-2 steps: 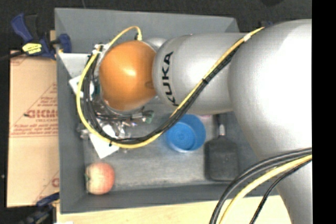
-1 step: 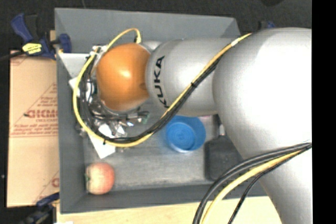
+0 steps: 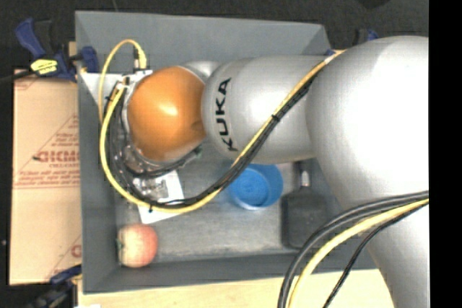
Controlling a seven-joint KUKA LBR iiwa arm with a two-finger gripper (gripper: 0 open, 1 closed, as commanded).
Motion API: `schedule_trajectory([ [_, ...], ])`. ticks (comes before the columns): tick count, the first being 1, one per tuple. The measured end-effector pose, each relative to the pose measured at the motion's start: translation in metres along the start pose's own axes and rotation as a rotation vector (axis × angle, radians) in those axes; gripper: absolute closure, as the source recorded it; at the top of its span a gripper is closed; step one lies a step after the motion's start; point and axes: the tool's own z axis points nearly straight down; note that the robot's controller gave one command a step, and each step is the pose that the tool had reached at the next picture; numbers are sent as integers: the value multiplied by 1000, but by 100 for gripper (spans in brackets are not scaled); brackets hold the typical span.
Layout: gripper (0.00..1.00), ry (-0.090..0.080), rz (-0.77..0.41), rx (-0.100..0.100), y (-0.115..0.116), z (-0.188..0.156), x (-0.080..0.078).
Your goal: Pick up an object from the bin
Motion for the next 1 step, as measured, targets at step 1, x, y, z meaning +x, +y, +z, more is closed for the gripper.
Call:
schedule_trajectory([
  [1, 100, 0, 1, -1, 0, 0, 0],
])
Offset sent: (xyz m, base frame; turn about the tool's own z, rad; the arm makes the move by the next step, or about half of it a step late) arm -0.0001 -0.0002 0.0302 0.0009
